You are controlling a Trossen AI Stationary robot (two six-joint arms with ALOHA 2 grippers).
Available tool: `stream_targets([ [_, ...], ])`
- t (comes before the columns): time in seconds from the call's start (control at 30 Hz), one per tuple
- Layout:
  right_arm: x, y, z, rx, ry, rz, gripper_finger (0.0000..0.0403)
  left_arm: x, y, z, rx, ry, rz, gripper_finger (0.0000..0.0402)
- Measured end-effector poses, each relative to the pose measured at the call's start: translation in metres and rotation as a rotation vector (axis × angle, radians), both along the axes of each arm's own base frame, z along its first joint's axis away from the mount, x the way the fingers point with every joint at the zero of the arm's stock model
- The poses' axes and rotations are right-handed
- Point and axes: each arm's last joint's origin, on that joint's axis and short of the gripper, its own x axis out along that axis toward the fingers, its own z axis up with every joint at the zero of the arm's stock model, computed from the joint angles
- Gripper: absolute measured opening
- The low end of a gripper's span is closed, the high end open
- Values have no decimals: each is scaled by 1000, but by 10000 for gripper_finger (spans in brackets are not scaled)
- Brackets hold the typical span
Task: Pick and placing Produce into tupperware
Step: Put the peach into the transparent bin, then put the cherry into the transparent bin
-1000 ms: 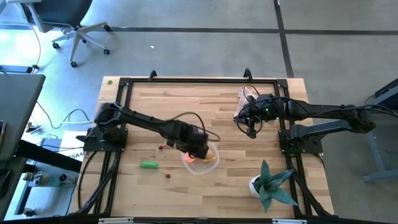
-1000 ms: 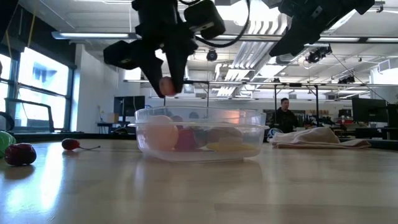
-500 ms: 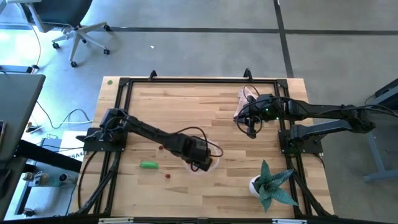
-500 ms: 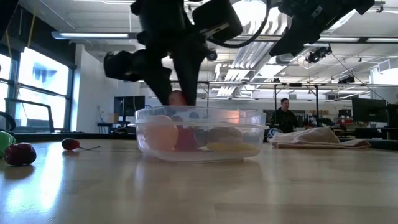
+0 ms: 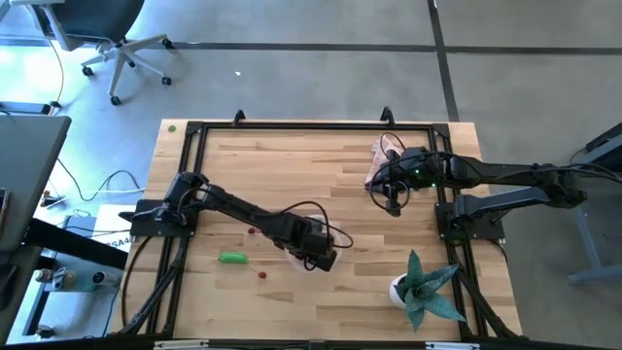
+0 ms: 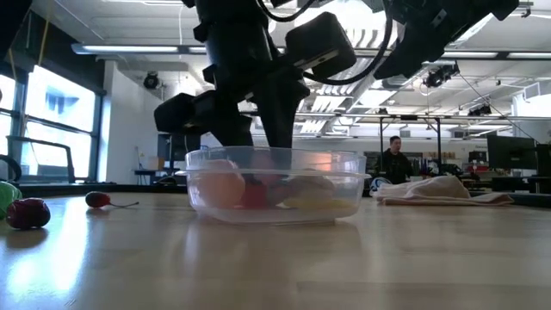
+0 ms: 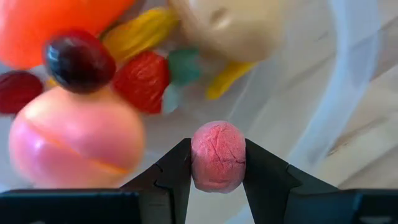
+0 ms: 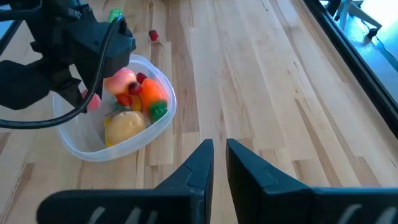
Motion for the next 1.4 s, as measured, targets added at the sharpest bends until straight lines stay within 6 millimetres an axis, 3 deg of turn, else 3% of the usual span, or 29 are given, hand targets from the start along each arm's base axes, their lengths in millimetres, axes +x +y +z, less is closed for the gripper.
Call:
stream_targets([
  [0.43,0,0,0,-1,-5,0,32,1,0,1,5,-12,-8,154],
  [0.8,0,0,0,-1,-4,1,32,2,0,5,18,-13,-11,159],
  [0.97,0,0,0,-1,-6,0,32,2,1,28,54,47,-25,159],
  [1.1,0,0,0,-1,-5,0,32,-6,4,59,112,131,42,159],
  [1.4,0,0,0,0,0,1,32,-52,15,125,241,294,204,159],
])
